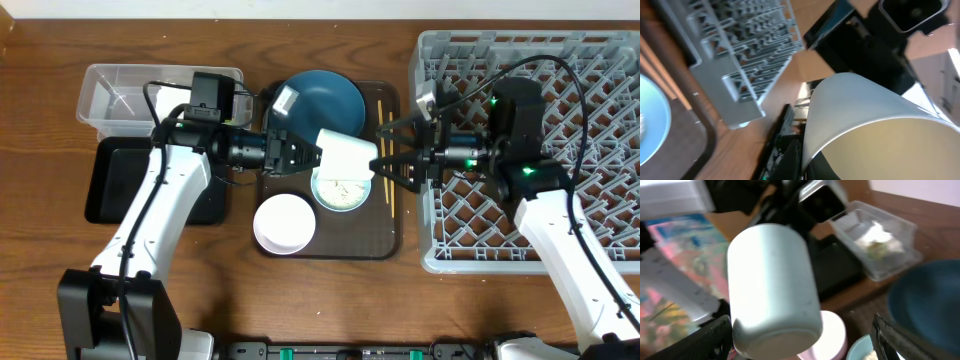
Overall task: Sort waste into correct bins and load items into the dishwasher rack
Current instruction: 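Lift the white cup and hand it to the right gripper, then place the white cup upside down in the dish rack with right gripper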
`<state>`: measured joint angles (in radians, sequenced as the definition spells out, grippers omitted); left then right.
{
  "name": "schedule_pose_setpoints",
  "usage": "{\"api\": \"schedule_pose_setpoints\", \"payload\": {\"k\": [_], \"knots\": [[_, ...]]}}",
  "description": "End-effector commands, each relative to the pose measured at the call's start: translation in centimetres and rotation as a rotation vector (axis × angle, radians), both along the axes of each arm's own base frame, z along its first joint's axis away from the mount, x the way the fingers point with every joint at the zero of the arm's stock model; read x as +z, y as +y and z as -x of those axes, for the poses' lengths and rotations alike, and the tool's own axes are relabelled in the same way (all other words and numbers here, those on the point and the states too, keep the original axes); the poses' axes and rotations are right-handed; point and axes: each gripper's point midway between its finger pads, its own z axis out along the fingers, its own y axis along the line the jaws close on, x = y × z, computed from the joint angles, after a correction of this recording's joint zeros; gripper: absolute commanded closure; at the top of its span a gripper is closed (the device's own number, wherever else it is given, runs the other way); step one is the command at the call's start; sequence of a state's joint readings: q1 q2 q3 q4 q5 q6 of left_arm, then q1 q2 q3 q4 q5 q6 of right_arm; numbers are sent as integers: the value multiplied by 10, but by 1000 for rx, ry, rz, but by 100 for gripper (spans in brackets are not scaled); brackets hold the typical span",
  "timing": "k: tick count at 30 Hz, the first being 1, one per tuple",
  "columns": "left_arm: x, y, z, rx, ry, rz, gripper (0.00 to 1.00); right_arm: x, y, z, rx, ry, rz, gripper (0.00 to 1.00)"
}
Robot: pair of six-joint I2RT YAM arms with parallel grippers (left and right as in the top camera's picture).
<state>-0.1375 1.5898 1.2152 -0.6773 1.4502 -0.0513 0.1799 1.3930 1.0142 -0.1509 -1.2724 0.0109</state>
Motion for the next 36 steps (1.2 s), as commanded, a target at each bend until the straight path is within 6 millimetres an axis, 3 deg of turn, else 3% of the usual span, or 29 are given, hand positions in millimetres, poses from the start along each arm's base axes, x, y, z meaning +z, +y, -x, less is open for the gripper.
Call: {"api": "schedule_pose_setpoints", "payload": {"k": [1, 6, 11, 19, 22, 25, 28, 32, 36], "knots": [[25, -1, 6, -50, -36, 111, 94, 9, 6, 12, 79, -13, -37, 14], [25, -1, 6, -51, -33, 114, 94, 12, 16, 18, 113, -43, -42, 13], [25, -1, 6, -52, -33, 113, 94, 19, 24, 20, 134, -72, -57, 19], [23, -1, 5, -47, -34, 102, 94, 25, 27, 20, 137, -82, -69, 36], [20, -1, 4, -39, -37, 84, 93, 25, 28, 21, 142, -77, -69, 50], [19, -1, 3, -36, -38, 79, 83, 25, 28, 22, 143, -73, -69, 61], [18, -1, 3, -33, -39, 72, 66, 24, 28, 20, 135, -72, -66, 62], [11, 0, -1, -13, -44, 31, 61, 19, 18, -3, -4, 5, -30, 64], [-1, 1, -8, 23, -54, -44, 59, -1, -18, -41, -310, 111, 78, 62]]}}
